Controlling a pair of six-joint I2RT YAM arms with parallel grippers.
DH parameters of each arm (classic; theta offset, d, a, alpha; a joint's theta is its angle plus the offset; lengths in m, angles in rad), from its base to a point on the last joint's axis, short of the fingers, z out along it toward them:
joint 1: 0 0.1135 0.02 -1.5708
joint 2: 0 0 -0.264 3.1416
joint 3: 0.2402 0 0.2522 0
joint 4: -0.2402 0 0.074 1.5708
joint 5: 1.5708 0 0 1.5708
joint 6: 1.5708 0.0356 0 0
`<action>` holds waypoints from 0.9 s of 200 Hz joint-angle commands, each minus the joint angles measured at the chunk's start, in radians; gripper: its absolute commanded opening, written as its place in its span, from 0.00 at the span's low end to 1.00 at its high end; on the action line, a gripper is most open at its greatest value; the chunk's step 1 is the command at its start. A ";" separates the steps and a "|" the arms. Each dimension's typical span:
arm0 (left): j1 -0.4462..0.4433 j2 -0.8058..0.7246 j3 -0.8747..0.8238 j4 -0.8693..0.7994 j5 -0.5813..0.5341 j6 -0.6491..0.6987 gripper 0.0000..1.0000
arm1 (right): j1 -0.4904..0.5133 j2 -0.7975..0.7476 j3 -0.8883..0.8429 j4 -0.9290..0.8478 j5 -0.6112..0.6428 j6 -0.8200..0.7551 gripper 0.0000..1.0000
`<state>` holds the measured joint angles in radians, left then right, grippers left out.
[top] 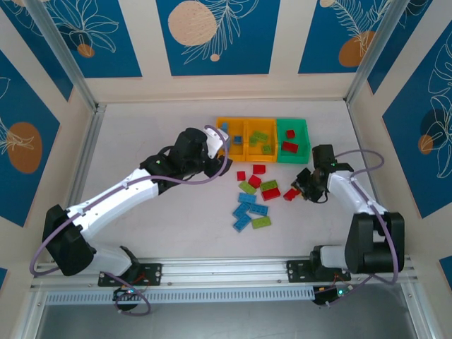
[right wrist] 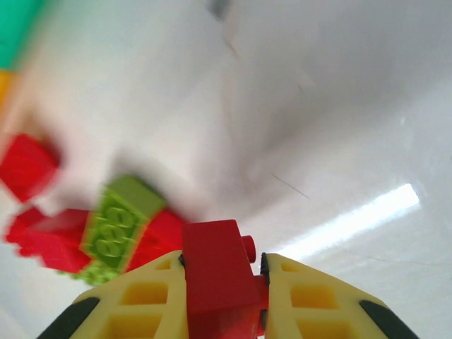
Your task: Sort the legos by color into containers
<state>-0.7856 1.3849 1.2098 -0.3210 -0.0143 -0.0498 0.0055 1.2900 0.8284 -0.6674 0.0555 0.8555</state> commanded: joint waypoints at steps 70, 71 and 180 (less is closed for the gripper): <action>-0.003 -0.033 -0.038 0.016 0.081 -0.043 0.67 | 0.008 0.562 0.725 0.087 0.271 -0.225 0.21; -0.003 -0.033 -0.037 0.016 0.081 -0.045 0.68 | 0.008 0.569 0.729 0.085 0.270 -0.227 0.22; -0.009 -0.002 -0.050 -0.006 0.063 -0.090 0.79 | 0.040 0.247 0.557 -0.073 0.063 -0.163 0.61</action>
<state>-0.7891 1.3769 1.1629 -0.3229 0.0517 -0.1143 0.0158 1.7508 1.5562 -0.7372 0.1844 0.6708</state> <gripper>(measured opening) 0.786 0.603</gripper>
